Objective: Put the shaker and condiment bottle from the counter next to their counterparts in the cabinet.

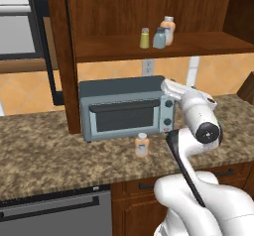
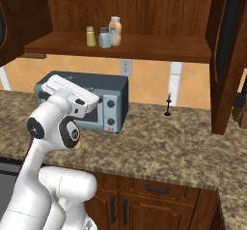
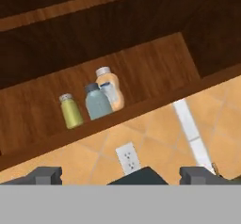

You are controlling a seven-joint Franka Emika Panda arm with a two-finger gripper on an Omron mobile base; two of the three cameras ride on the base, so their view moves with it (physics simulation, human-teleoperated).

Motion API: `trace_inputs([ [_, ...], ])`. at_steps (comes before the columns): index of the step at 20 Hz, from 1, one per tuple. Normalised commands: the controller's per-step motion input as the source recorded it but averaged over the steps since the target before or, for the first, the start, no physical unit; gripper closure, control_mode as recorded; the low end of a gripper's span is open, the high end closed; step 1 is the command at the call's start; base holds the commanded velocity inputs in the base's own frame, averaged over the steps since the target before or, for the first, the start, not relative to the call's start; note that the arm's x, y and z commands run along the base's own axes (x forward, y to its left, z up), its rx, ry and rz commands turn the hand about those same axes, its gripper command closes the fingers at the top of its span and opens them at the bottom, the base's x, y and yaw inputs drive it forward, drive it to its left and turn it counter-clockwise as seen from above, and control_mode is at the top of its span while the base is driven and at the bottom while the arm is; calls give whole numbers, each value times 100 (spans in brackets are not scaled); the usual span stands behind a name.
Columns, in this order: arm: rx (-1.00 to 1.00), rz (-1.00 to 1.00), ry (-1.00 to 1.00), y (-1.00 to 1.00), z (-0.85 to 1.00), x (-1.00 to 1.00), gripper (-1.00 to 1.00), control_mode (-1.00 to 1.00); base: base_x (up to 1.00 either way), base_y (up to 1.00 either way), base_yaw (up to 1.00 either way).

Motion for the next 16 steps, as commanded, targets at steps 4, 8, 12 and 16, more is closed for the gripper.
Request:
trace_inputs([
  [4, -5, 49, -3, -27, -34, 0, -100, -100, 0, 0, 0],
  [8, -1, 45, 0, -31, -19, 0, -100, -100, 0, 0, 0],
  [12, 0, 41, 0, -18, -10, -25, -100, -100, 0, 0, 0],
  [16, -10, 34, -4, 7, -47, -41, -100, -100, 0, 0, 0],
])
